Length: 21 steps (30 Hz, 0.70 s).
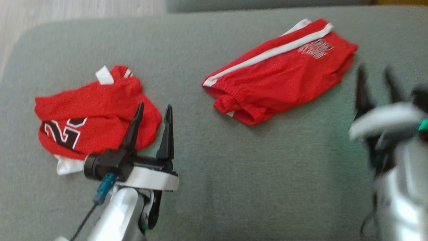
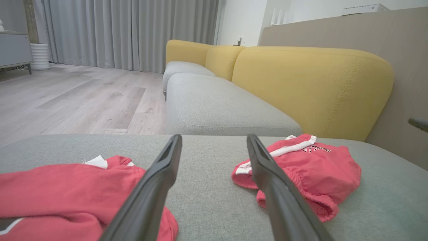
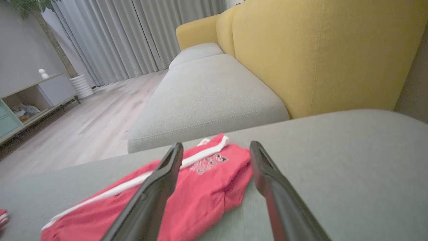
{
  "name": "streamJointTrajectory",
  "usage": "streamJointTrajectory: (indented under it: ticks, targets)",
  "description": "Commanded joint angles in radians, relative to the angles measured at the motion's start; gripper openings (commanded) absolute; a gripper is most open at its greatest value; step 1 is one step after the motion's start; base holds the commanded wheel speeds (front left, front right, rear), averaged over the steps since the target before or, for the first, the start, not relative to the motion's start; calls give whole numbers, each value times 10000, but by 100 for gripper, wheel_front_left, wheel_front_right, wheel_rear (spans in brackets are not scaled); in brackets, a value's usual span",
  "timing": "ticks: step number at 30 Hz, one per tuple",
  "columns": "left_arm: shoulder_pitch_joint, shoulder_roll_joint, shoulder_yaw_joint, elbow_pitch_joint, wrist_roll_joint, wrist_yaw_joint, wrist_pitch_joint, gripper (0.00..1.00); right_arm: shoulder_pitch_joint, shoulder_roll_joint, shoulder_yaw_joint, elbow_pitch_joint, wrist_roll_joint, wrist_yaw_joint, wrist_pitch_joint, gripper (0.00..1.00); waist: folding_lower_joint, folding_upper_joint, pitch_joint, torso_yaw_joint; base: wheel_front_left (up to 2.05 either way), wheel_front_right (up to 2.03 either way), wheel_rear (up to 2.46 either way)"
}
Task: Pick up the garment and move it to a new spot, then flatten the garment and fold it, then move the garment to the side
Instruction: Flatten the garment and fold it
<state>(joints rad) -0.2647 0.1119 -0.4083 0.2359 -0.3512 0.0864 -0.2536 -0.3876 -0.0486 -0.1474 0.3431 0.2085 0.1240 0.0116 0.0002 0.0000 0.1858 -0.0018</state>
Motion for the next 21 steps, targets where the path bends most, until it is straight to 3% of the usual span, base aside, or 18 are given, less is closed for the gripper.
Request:
streamJointTrajectory:
  ticks: [1,7,12,21]
  targets:
    - [-448,16,452,-344,158,-103,-82,100,-1085,-94,-147,-154,-528,67,452,100,-2,0,631,435,0,0,0]
    - [-887,-271,517,-297,380,-431,-82,100,-3501,-717,-1979,1812,-2750,67,2007,100,-2,0,1377,1052,0,0,0]
    - [-1203,-397,421,-3,395,-690,-82,100,-4499,-1108,-3293,3281,-4181,67,2860,100,-2,0,1652,1451,0,0,0]
    - [-1553,-524,544,214,420,-848,-82,100,-5646,-1399,-4456,5252,-5276,67,3281,100,-2,0,2116,1834,0,0,0]
